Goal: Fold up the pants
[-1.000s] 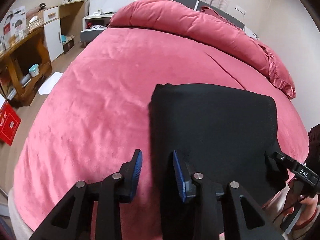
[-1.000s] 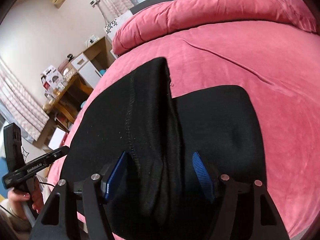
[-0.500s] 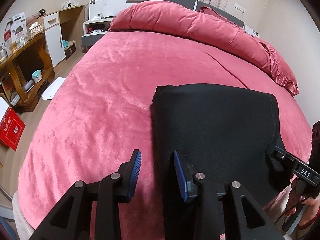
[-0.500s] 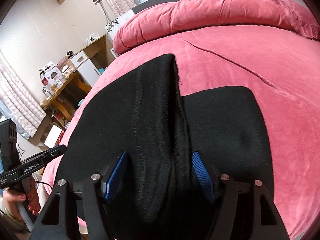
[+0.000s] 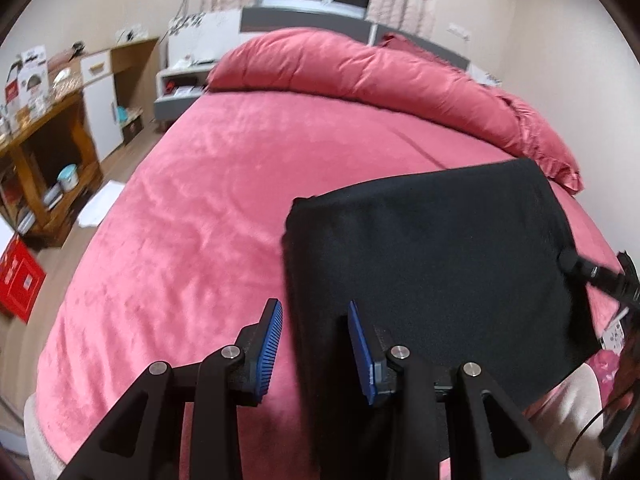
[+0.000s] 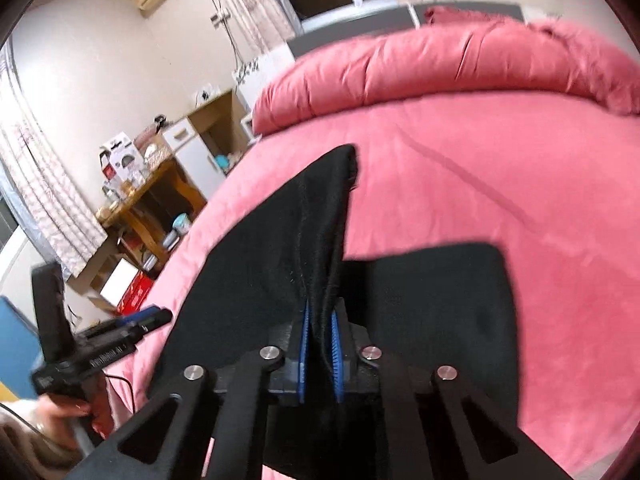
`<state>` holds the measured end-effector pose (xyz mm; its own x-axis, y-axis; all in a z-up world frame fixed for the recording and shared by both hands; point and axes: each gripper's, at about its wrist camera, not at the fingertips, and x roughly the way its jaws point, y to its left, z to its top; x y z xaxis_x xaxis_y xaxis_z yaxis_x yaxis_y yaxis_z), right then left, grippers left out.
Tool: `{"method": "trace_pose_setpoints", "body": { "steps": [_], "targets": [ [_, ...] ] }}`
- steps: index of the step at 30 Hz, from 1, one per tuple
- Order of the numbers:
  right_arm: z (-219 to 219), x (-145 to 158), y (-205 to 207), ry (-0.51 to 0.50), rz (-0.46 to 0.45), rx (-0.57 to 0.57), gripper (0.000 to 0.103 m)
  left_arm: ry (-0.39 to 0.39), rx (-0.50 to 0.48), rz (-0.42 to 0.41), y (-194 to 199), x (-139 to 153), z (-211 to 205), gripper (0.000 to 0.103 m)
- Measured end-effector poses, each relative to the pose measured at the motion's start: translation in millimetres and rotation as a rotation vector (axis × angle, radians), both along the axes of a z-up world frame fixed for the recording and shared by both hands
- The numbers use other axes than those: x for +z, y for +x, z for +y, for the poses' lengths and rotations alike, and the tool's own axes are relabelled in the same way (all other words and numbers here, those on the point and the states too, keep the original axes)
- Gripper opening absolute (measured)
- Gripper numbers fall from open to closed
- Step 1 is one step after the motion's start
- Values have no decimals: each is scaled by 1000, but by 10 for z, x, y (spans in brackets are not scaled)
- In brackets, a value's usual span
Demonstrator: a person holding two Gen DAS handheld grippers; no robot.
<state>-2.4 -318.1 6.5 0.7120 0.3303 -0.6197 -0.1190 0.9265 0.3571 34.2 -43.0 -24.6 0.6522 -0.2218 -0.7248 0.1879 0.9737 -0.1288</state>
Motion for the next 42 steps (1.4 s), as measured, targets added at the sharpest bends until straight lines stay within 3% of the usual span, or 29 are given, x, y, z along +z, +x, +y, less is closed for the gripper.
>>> {"method": "trace_pose_setpoints", "body": {
  "steps": [3, 6, 8, 12, 14, 17, 20, 23, 26, 30, 33, 36, 42],
  "targets": [
    [-169, 70, -73, -51, 7, -54, 8, 24, -62, -18, -17, 11, -189, 34],
    [-426, -118, -41, -45, 92, -127, 8, 73, -128, 5, 27, -92, -424, 34],
    [-527, -320, 2, 7, 158, -137, 8, 154, -157, 14, 55, -209, -589, 35],
    [-530, -563, 24, 11, 166, -153, 11, 274, -172, -31, 42, -363, -719, 35],
    [-508, -579, 45, -10, 167, -155, 11, 259, -170, -22, 37, -352, -674, 35],
    [-528, -480, 37, -4, 180, -172, 20, 183, -152, 28, 35, -273, -539, 35],
    [-582, -177, -20, -56, 109, -200, 20, 131, -118, 52, 94, -149, -437, 35],
    [-432, 194, 26, -108, -6, -144, 31, 97, -103, 34, 275, 15, -470, 35],
    [-196, 271, 253, -167, -17, -49, 33, 121, -131, 17, 484, 102, -640, 35],
    [48, 97, 620, -246, 36, 22, 33, 221, -173, 17, 784, 18, -964, 35],
    [61, -137, 839, -295, 80, 11, 32, 285, -168, 24, 936, -147, -1068, 35],
    [-21, -423, 968, -310, 146, -22, 28, 299, -180, 67, 1065, -398, -1121, 36],
    [-189, -679, 1067, -264, 112, -104, 28, 307, -199, 9, 1125, -550, -1170, 36]
  ]
}}
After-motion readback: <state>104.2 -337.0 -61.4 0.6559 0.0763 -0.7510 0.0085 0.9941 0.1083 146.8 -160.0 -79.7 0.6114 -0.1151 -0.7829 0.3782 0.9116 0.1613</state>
